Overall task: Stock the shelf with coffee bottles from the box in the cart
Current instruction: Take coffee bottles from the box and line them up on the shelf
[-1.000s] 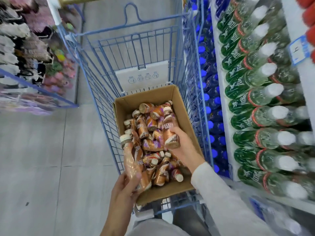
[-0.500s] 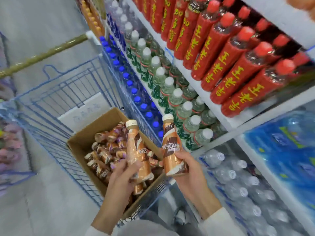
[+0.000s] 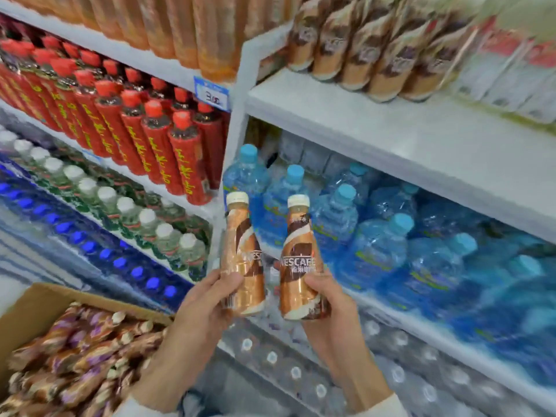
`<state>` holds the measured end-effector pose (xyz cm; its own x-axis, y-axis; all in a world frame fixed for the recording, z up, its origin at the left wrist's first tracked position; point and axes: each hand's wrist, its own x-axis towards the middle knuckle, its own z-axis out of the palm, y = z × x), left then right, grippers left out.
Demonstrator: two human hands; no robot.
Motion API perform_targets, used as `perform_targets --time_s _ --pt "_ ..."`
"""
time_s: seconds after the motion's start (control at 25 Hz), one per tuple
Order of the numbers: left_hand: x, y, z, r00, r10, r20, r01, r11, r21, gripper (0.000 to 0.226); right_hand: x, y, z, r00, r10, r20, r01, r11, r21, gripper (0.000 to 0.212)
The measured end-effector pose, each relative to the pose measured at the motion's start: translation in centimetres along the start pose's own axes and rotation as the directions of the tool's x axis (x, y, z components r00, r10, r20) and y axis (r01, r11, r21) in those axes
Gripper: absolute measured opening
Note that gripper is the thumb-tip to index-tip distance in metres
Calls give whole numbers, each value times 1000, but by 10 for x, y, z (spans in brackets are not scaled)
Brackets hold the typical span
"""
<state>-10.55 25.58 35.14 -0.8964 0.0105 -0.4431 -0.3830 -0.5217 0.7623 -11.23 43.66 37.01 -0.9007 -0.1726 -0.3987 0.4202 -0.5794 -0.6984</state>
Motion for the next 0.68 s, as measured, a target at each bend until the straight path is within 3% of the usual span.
perform_targets --time_s 0.12,0.24,0.36,0.48,0.68 --pt "0 -12 56 995 10 101 -12 1000 22 41 -22 -38 -38 993 -116 -35 116 993 8 82" --pt "-1 -14 107 971 12 241 -28 998 64 67 -38 -71 -64 979 -195 -61 195 981 -3 81" --pt "1 -3 157 928 35 372 -84 990 117 64 -52 -109 -74 947 -317 -52 316 948 -33 70" --pt "12 15 199 865 69 496 -137 985 101 36 -55 -150 -78 894 -448 -36 443 892 -90 63" --pt "38 50 272 786 140 602 -307 934 184 46 -38 -215 -67 751 -659 -50 632 738 -238 47"
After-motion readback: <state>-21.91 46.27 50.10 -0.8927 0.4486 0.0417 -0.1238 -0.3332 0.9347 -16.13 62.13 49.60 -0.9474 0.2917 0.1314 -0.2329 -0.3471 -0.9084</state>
